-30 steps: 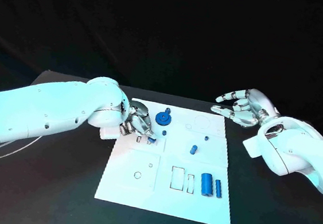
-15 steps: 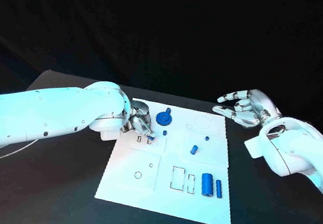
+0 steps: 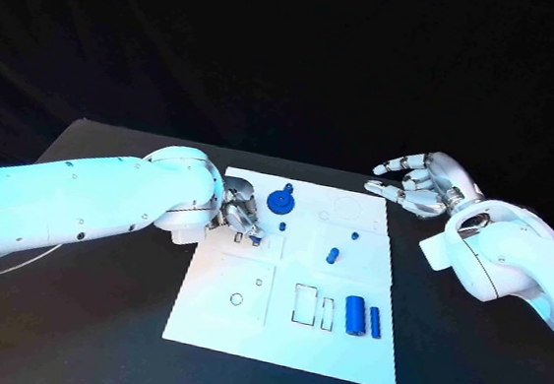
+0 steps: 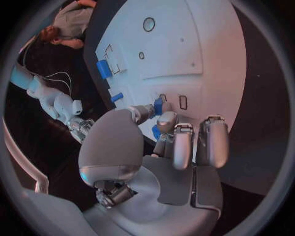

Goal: Assemble the parts on the task board

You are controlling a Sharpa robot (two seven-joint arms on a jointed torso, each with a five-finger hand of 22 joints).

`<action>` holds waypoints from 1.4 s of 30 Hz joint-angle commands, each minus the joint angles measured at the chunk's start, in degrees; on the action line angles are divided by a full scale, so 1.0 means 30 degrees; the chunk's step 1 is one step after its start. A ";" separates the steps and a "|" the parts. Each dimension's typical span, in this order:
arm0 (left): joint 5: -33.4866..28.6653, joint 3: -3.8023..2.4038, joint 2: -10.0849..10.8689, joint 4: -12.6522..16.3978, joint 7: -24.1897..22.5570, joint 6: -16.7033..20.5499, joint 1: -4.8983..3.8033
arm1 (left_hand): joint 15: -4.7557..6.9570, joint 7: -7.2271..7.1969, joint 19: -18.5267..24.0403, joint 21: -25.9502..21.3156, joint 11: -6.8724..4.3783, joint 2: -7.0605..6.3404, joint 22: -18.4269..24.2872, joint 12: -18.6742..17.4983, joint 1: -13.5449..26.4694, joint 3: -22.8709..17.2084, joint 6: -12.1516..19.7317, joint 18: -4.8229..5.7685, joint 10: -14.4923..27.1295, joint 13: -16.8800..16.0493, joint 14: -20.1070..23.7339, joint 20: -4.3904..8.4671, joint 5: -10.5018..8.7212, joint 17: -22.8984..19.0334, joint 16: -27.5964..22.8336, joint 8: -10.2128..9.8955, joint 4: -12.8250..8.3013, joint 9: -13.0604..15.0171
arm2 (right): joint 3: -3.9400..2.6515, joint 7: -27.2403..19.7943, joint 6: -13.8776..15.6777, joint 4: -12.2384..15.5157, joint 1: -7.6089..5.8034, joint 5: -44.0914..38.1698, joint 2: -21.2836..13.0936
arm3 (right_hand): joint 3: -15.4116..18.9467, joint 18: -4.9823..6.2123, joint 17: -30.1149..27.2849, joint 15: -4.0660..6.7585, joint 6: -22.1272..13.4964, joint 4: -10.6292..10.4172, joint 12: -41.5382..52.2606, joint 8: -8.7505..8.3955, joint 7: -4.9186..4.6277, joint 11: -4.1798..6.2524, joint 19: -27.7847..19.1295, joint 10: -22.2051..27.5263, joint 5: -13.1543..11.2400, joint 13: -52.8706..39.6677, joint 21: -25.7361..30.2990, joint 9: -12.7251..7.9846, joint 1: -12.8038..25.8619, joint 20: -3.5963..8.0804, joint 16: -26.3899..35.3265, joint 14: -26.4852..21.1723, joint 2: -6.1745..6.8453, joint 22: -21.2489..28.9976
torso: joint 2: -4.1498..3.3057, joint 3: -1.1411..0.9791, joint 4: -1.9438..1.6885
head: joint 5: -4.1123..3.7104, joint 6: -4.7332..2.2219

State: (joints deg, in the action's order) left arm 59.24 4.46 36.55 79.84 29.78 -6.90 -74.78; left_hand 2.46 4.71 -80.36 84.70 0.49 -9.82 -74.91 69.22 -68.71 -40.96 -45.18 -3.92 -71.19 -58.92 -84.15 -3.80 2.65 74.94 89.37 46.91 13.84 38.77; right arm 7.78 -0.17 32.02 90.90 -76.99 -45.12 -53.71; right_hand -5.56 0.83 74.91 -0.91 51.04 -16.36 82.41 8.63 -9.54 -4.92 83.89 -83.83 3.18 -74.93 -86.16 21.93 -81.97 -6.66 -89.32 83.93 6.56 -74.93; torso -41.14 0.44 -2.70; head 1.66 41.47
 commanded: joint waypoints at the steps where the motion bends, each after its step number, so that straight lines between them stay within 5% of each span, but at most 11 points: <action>1: 0.0315 0.0021 -0.0058 -0.0057 -0.0049 -0.0003 0.0025 | 0.0141 -0.0092 -0.0135 0.0101 -0.0068 0.0058 -0.1066 0.0201 0.0296 -0.3550 -0.0098 0.0357 -0.0281 -0.0176 -0.1863 0.0032 0.0123 0.4786 0.0066 0.0111 -0.3431 0.0023 | -0.0001 -0.0252 -0.0207 0.0004 0.0013 -0.0068 -0.0002 | 0.0027 0.0077 0.3878 0.0161 -0.0149 0.0052 0.0058 0.0119 0.0011 0.0087 0.1308 -0.0144 -0.0096 -0.2997 -0.0008 0.0023 0.0084 0.0095 0.0131 0.1748 -0.0140 -0.4037 | 0.0013 -0.0002 -0.0017 | -0.0009 0.0114; 42: 0.0182 0.0133 -0.0085 -0.0066 -0.0018 -0.0617 0.0131 | 0.0270 -0.0284 -0.0260 0.0154 -0.0231 0.0051 -0.1209 0.0621 0.0810 -0.3746 -0.0415 0.0388 -0.0776 -0.0738 -0.1920 0.0123 0.0123 0.4933 0.0156 0.0400 -0.3569 0.0189 | -0.0001 -0.0261 -0.0275 -0.0003 0.0017 -0.0065 -0.0021 | 0.0063 0.0086 0.3842 0.0166 -0.0183 0.0029 0.0058 0.0205 0.0017 0.0091 0.1292 -0.0146 -0.0096 -0.2993 0.0028 0.0042 0.0179 0.0101 0.0145 0.1740 -0.0209 -0.4014 | 0.0013 -0.0013 -0.0004 | -0.0044 0.0197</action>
State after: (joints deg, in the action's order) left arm 60.01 4.82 36.34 79.56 29.78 -7.55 -74.46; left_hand 2.87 4.28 -80.77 84.92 -0.10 -10.40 -74.90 70.78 -66.33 -44.89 -46.03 -3.93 -73.02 -61.05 -84.15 -3.39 2.84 74.92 89.60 47.92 10.22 39.35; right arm 7.78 -0.27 31.98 90.88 -76.98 -45.12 -53.75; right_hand -5.56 0.83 74.91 -0.91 50.92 -16.36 82.41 9.06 -9.42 -4.92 83.90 -83.83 3.18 -74.91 -86.16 21.96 -81.66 -6.66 -89.09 83.93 6.25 -74.95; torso -41.11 0.40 -2.70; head 1.43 42.03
